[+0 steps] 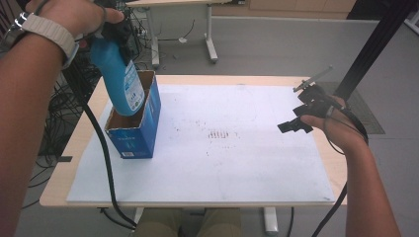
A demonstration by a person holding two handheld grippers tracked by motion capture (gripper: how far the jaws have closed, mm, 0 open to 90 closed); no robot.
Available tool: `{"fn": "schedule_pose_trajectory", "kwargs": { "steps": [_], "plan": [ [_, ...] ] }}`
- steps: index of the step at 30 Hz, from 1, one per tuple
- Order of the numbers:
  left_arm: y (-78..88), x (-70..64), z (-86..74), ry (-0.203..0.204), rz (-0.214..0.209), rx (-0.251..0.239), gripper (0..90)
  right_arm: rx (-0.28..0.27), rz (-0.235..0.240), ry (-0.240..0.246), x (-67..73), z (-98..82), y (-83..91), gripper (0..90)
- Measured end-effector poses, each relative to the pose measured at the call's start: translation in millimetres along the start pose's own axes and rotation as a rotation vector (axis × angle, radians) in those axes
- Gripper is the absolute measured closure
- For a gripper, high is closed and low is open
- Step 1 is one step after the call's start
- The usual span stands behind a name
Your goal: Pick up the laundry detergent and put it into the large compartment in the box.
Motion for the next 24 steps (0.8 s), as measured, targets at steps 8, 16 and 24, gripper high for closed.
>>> {"fn": "schedule_pose_trajectory", "kwargs": {
  "steps": [8,16,24],
  "plan": [
    [-4.1,12.8,-1.2,0.042,-0.003,0.003,39.2,-0.005,0.006,-0.008,-4.2,-3.6,-2.1,9.1],
    [-7.2,22.4,-2.7,0.098,0.019,-0.006,39.2,-0.01,0.011,-0.008,-7.2,-4.1,-3.0,9.1],
    [-14.5,30.2,-1.3,0.118,0.008,-0.014,39.2,-0.007,0.012,-0.01,-8.0,-4.7,-4.5,9.1]
  ]
}}
Point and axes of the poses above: each handheld gripper's, and its own axes: y roughly backward along the jaws, z roughly out of its top, x roughly to its left, the point moved 7 cm from there along -y, roughly forward along the jaws, and after that the axes turned 13 degrees about -y, right-handed, at the moved point
